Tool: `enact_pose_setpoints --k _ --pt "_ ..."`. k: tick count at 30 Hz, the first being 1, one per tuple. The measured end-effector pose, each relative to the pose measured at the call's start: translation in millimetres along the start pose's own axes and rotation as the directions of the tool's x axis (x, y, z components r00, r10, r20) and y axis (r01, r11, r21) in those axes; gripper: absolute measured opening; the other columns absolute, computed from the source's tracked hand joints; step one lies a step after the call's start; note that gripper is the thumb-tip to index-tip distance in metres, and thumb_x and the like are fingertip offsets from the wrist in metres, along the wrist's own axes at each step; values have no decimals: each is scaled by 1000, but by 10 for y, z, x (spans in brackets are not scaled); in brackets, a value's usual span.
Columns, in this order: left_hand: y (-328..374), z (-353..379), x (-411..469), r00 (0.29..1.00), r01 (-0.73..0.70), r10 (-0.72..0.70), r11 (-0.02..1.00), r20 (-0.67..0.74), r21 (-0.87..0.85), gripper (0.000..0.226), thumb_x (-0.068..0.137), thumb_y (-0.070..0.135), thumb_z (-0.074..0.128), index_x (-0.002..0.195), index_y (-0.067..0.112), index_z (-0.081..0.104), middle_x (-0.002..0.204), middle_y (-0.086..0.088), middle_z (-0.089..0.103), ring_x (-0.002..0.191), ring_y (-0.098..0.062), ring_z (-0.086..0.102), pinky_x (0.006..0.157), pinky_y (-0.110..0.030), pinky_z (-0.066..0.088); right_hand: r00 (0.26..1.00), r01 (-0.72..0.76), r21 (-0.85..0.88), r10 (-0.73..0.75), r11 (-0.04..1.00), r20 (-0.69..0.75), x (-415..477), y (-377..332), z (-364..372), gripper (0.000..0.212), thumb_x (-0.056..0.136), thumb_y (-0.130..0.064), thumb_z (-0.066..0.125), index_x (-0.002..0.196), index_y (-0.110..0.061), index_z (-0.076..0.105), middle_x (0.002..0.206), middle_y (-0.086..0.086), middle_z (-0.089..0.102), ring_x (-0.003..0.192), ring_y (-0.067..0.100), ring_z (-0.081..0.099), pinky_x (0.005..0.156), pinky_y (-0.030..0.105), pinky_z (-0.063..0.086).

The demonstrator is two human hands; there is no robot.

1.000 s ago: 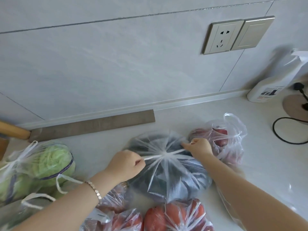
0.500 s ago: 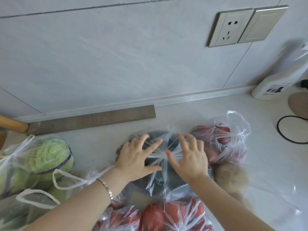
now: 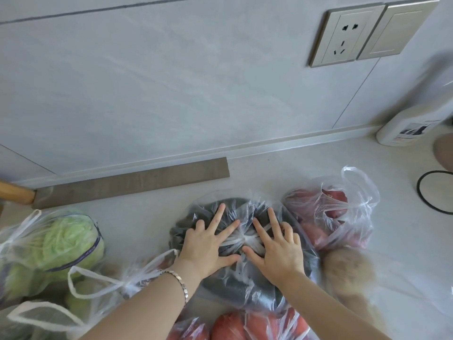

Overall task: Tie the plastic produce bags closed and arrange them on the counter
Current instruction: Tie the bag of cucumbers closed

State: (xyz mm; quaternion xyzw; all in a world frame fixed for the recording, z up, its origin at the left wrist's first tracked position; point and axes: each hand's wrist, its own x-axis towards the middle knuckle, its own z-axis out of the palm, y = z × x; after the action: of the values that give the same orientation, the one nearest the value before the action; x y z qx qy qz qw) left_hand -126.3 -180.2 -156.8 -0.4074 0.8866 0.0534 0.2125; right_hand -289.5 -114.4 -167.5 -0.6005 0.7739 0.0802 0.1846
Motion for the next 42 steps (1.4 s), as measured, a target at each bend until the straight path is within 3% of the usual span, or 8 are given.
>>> enact_pose_setpoints --k 4,6,12,26,31,34,37,42 --pt "-68 -122 -55 982 14 -16 1000 -190 -11 82 72 79 19 142 39 28 153 -5 27 97 -25 56 70 -31 43 998 44 130 -38 991 -52 -77 91 -143 77 77 -75 15 137 -34 42 146 6 41 122 30 48 99 44 43" --pt "-142 -295 -132 907 -11 -11 999 -421 -50 65 74 72 31 95 25 71 88 1 69 66 -16 60 50 -23 38 996 49 288 -24 956 -90 -107 177 -331 75 78 -69 28 141 -28 35 140 5 41 127 24 35 108 37 31" --pt "-121 -889 -259 717 -23 -128 978 -685 -207 50 72 54 49 43 21 26 41 8 26 44 -13 27 44 -12 2 941 134 515 55 847 -335 -22 101 -1007 30 81 -37 65 72 -12 50 68 5 55 71 22 49 65 29 37" --pt "-125 -274 -272 927 166 -264 926 -266 -340 46 54 16 82 38 17 38 38 4 31 39 -19 35 38 -22 21 992 90 539 -30 837 -119 -249 518 -272 34 88 -19 60 69 -30 34 48 -9 34 45 5 33 52 25 36" --pt "-283 -707 -225 824 396 -364 -178 434 -901 45 92 24 48 50 15 36 33 4 34 30 -15 34 35 -16 23 994 -39 550 -22 835 105 -304 382 -717 49 89 -43 51 51 -16 35 44 -6 31 41 9 27 51 24 31" --pt "-321 -1039 -347 932 206 -88 -666 350 -717 31 95 6 35 75 1 58 51 -6 63 42 -13 62 34 -16 44 990 -117 909 -26 401 139 -392 224 -983 40 94 -11 42 55 -11 51 44 -6 41 42 10 35 46 18 35" --pt "-85 -1201 -463 981 168 -19 -415 193 -894 37 88 -16 32 107 -3 60 88 -11 70 70 -15 71 60 -20 59 956 -208 978 -212 2 204 -462 88 -1161 36 90 12 38 82 -4 70 67 5 67 49 11 59 50 16 52" --pt "218 -1045 -498 1000 -12 0 112 -12 -994 57 82 -17 50 117 27 56 97 -1 63 82 -2 63 72 -18 56 916 -217 976 -343 8 207 -532 -147 -1102 20 87 -2 57 104 -1 67 96 17 67 78 16 65 71 16 57"
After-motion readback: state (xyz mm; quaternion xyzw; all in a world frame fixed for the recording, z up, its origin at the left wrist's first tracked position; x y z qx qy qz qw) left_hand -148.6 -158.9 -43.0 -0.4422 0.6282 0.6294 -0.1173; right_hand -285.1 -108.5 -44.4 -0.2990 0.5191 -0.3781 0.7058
